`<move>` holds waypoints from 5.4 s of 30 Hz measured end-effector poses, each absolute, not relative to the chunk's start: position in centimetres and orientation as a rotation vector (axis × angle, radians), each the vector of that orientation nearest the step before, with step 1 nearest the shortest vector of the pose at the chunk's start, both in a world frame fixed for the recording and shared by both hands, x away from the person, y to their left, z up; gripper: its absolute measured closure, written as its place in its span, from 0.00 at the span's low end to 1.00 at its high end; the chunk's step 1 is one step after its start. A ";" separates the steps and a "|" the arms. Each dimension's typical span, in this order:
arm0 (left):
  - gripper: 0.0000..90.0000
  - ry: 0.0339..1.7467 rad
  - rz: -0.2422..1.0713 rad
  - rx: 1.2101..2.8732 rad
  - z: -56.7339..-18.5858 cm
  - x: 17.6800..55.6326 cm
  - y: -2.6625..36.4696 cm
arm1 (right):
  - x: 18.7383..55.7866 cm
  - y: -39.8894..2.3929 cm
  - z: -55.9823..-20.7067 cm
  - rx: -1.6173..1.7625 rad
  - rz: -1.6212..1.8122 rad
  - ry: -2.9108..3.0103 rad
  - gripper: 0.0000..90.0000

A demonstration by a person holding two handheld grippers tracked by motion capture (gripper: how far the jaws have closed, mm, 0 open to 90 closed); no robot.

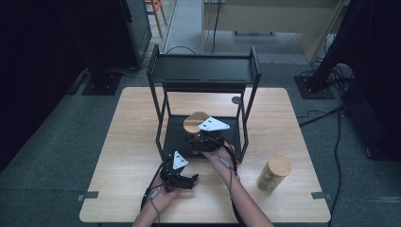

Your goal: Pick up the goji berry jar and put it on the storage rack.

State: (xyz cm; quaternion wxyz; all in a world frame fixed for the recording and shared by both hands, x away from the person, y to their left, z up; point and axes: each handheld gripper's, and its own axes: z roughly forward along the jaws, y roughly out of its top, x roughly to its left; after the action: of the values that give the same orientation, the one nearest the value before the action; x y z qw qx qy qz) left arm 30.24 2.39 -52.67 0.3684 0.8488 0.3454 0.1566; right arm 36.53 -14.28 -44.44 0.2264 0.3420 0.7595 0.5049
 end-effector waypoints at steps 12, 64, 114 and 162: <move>0.11 0.883 0.404 2.184 -52.7 30.2 2.4 | 37.2 -13.8 -45.1 0.966 1.403 2.080 0.28; 0.11 0.884 0.402 2.180 -52.7 30.2 2.4 | 36.6 -14.5 -44.8 0.991 1.348 2.175 0.26; 0.11 0.882 0.404 2.183 -52.7 30.2 2.4 | 34.0 -16.5 -45.0 0.999 1.299 2.260 0.28; 0.11 0.882 0.402 2.184 -52.7 30.2 2.4 | 30.6 -19.1 -46.0 0.976 1.320 2.290 0.26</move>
State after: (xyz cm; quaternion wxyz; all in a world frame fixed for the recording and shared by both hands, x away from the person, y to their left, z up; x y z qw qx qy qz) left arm 30.24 2.40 -52.66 0.3672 0.8502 0.3432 0.1566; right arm 30.60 -19.14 -46.02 0.1611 0.3420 0.8021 0.4622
